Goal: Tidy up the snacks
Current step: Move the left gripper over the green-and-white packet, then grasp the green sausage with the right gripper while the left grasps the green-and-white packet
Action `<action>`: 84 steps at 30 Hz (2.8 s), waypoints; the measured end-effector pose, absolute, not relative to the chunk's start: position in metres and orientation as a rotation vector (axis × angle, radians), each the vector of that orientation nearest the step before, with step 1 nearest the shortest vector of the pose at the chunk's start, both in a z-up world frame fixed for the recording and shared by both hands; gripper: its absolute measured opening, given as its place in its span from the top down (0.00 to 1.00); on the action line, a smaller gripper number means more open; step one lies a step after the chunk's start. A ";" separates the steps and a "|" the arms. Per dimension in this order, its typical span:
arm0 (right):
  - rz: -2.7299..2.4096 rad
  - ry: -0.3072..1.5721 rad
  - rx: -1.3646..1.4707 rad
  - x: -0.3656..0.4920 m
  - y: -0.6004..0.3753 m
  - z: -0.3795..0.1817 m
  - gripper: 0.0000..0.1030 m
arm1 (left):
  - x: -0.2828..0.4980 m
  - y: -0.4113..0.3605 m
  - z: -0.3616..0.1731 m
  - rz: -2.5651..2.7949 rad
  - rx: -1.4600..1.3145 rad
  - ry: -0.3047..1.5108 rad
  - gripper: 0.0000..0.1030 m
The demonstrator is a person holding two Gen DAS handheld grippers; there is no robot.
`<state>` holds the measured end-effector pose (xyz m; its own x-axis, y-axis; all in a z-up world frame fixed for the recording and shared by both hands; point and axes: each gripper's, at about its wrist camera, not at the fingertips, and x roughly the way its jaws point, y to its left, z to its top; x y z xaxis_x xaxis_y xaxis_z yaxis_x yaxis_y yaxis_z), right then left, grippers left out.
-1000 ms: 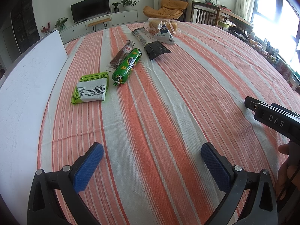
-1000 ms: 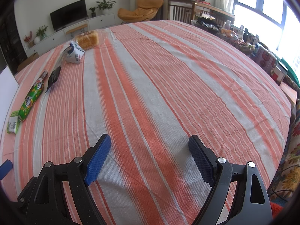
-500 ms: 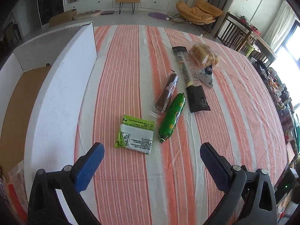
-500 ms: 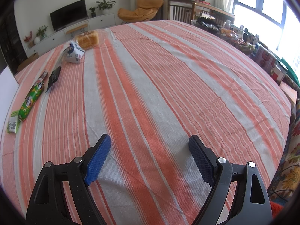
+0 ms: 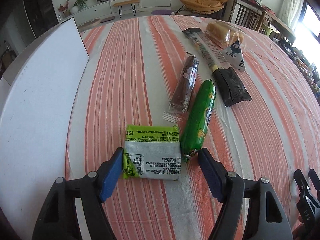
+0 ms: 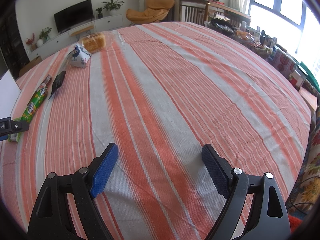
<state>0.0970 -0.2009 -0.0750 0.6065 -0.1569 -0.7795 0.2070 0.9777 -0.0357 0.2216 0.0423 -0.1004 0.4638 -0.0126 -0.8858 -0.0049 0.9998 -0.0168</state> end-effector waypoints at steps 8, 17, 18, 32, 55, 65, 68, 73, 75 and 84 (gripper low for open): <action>-0.210 0.895 0.061 0.097 -0.201 -0.075 0.14 | 0.169 0.019 -0.097 -0.051 -0.062 1.067 0.51; -0.211 0.895 0.061 0.097 -0.201 -0.075 0.14 | 0.108 0.001 -0.099 -0.076 0.039 0.976 0.44; -0.211 0.895 0.061 0.097 -0.201 -0.076 0.14 | 0.110 0.004 -0.101 -0.080 0.024 0.976 0.31; -0.211 0.895 0.061 0.098 -0.200 -0.075 0.14 | 0.119 0.006 -0.112 -0.055 0.017 0.947 0.00; -0.211 0.895 0.061 0.098 -0.201 -0.075 0.14 | 0.118 0.006 -0.112 -0.055 0.017 0.946 0.00; -0.211 0.896 0.061 0.098 -0.201 -0.075 0.14 | 0.118 0.006 -0.112 -0.055 0.017 0.946 0.00; -0.211 0.896 0.061 0.098 -0.201 -0.075 0.14 | 0.118 0.006 -0.112 -0.055 0.017 0.946 0.00; -0.210 0.896 0.061 0.098 -0.201 -0.075 0.14 | 0.118 0.006 -0.112 -0.055 0.017 0.946 0.00; -0.208 0.896 0.065 0.098 -0.201 -0.075 0.14 | 0.118 0.006 -0.112 -0.055 0.017 0.946 0.00; 0.174 0.892 0.239 0.114 -0.190 -0.043 0.14 | 0.118 0.006 -0.112 -0.055 0.017 0.946 0.00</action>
<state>0.1142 -0.1900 -0.0426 0.6168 0.2485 -0.7469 -0.0508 0.9594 0.2773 0.1183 0.0063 -0.1121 0.5838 -0.0400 -0.8109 0.0546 0.9985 -0.0099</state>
